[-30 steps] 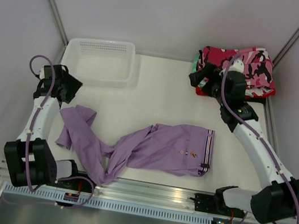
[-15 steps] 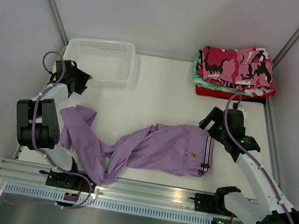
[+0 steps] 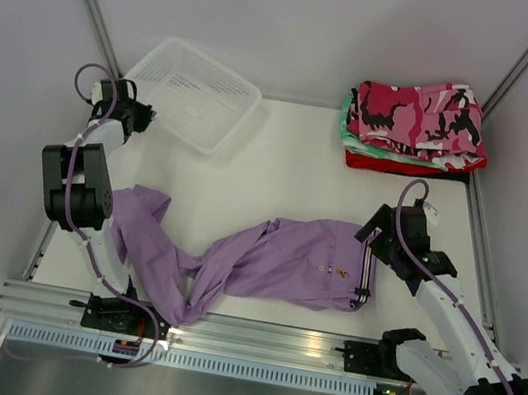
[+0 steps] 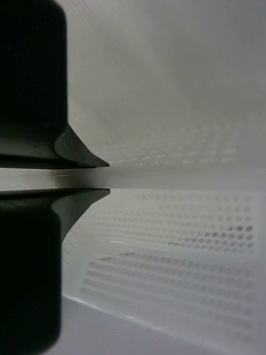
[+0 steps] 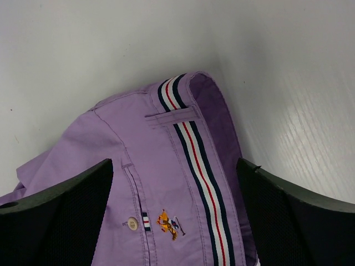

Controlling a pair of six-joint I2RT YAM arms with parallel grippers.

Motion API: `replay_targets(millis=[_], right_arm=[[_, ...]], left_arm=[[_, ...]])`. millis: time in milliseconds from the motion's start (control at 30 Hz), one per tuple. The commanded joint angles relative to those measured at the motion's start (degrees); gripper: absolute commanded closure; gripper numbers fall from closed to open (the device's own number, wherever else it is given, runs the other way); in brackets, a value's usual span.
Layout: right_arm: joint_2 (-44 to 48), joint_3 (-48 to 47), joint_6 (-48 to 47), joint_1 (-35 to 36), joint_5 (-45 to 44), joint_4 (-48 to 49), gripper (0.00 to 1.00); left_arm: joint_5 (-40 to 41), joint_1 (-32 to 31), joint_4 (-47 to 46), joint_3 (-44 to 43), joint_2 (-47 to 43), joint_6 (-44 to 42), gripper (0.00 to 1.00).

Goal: Fold and stack the trousers
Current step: Flatten the trousers out

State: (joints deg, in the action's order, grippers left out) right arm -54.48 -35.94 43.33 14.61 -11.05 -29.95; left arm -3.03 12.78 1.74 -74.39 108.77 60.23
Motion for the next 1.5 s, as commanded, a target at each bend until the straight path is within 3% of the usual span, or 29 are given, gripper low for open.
replay_targets(millis=[0, 33, 300, 467, 667, 900, 1267, 1333, 1367, 1433, 1467], right_arm=[[-0.1, 0.3, 1.5, -0.2, -1.5, 0.5, 0.02], [-0.1, 0.3, 1.5, -0.2, -1.6, 0.4, 0.02], [-1.2, -1.0, 1.1, -0.2, -2.3, -0.1, 0.02], [-2.6, -1.1, 1.0, -0.2, -0.8, 0.9, 0.02], [-4.8, -1.8, -0.1, -0.2, 1.3, 1.7, 0.02], [-4.6, -1.8, -1.2, -0.2, 0.4, 1.2, 0.02], [-4.2, -1.9, -0.4, -0.1, 0.2, 0.0, 0.02], [-3.3, -2.2, -1.5, -0.2, 0.2, -0.8, 0.02], [-3.0, -2.5, -2.0, -0.2, -0.2, -2.0, 0.02], [-2.2, -3.5, -3.5, -0.2, -0.9, -4.0, 0.02], [-2.0, -3.8, -3.9, -0.2, -1.3, -4.6, 0.02]], left_arm=[[2.6, 0.0, 2.0, -5.3, 2.5, -1.4, 0.90], [2.7, 0.0, 2.7, -6.5, 3.3, -1.1, 0.97], [10.5, -0.1, 9.7, -4.9, 0.0, 6.7, 0.98], [19.4, -0.1, 19.9, -3.7, -4.8, 15.3, 0.98], [23.4, 0.6, 25.0, -7.6, -4.2, 17.5, 0.98], [22.5, 2.3, 19.3, -6.7, -2.3, 15.1, 0.98], [17.0, 2.5, 18.0, -9.2, 2.3, 13.6, 0.96], [15.4, 2.5, 18.3, -9.1, 1.5, 10.3, 0.59], [14.8, 2.6, 18.1, -9.1, 0.7, 8.5, 0.21], [13.4, 2.5, 18.5, -8.7, -3.1, 2.6, 0.01], [12.9, 2.6, 18.1, -7.8, -4.9, 0.4, 0.00]])
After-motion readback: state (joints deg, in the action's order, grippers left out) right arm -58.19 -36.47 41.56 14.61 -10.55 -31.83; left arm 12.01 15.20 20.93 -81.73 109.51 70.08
